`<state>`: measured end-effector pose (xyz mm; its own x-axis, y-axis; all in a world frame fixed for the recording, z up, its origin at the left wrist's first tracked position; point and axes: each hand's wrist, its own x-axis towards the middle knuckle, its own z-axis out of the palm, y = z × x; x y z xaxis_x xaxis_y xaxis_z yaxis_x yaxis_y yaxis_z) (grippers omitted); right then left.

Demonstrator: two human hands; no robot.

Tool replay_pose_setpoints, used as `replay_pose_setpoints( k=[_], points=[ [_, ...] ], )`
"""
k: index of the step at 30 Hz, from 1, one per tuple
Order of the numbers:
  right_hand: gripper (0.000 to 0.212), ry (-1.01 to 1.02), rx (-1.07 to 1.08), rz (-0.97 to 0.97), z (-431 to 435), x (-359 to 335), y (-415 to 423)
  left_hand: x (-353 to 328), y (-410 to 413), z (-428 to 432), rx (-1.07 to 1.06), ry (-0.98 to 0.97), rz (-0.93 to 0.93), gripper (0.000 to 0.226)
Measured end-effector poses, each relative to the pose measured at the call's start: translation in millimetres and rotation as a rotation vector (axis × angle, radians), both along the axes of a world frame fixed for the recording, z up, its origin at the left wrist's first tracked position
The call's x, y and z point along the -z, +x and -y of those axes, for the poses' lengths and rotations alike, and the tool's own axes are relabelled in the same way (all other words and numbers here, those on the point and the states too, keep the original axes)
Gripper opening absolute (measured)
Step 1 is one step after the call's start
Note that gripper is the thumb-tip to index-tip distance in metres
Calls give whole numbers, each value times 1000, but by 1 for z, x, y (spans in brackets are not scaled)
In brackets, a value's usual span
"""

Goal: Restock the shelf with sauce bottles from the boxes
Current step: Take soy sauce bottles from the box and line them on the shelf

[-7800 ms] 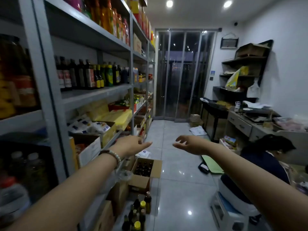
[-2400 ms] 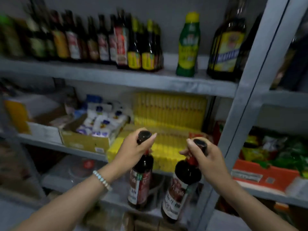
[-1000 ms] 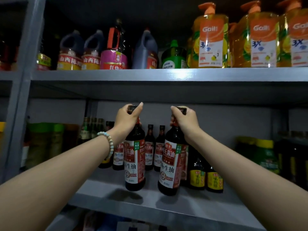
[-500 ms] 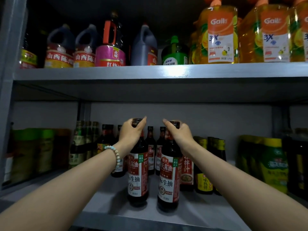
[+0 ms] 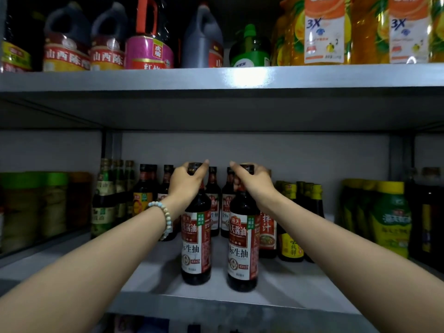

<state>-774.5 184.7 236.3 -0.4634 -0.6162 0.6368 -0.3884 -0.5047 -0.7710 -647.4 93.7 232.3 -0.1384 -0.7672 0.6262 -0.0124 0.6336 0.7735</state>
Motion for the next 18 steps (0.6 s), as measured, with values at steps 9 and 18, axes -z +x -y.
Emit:
replay_pose_setpoints(
  k=[9, 18],
  points=[
    [22, 20, -47, 52, 11, 2, -6, 3, -7, 13, 74, 47, 17, 74],
    [73, 165, 30, -96, -14, 19, -4, 22, 2, 3, 183, -58, 37, 41]
  ],
)
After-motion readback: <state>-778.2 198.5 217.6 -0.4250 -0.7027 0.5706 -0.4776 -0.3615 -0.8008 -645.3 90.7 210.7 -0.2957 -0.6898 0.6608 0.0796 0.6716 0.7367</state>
